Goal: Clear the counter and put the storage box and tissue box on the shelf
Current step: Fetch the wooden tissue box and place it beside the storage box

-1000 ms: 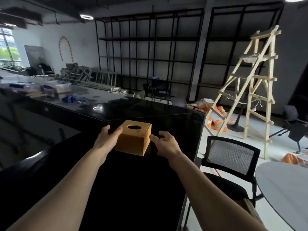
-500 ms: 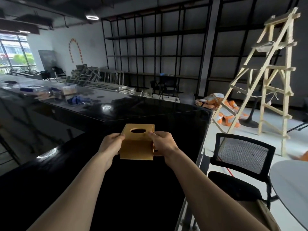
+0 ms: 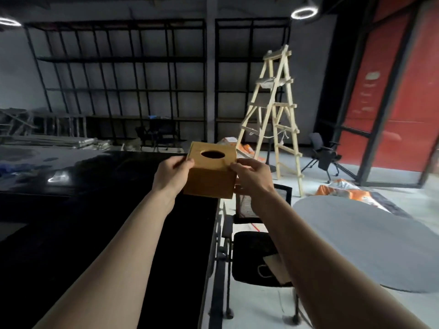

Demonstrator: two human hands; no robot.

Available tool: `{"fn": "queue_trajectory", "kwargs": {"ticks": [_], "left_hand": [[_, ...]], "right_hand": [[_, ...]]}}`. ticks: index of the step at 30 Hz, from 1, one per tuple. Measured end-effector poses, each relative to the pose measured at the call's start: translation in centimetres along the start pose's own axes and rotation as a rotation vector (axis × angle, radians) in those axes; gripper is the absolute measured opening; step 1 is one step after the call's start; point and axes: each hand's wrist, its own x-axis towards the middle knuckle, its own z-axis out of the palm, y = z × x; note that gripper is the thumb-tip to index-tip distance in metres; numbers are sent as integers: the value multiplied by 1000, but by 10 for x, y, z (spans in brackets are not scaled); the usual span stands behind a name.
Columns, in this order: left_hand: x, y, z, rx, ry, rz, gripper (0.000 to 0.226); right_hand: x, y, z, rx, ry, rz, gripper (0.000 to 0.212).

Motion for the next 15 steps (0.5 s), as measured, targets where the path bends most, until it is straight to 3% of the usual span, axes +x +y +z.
{"fn": "queue_trajectory", "kwargs": {"ticks": [3, 7, 10, 15], "left_hand": [[-20, 14, 44, -50, -113, 39, 37], [-54, 32, 114, -98, -295, 67, 45], [-87, 48, 172, -143, -426, 93, 29], [-151, 76, 283, -158, -660, 116, 44]], "right_hand": [[-12, -3, -54, -24, 117, -18, 19], [-29, -3, -133, -73, 268, -6, 41], [-49, -5, -201, -77, 386, 8, 27], [-88, -7, -322, -114, 604, 11, 30]]}}
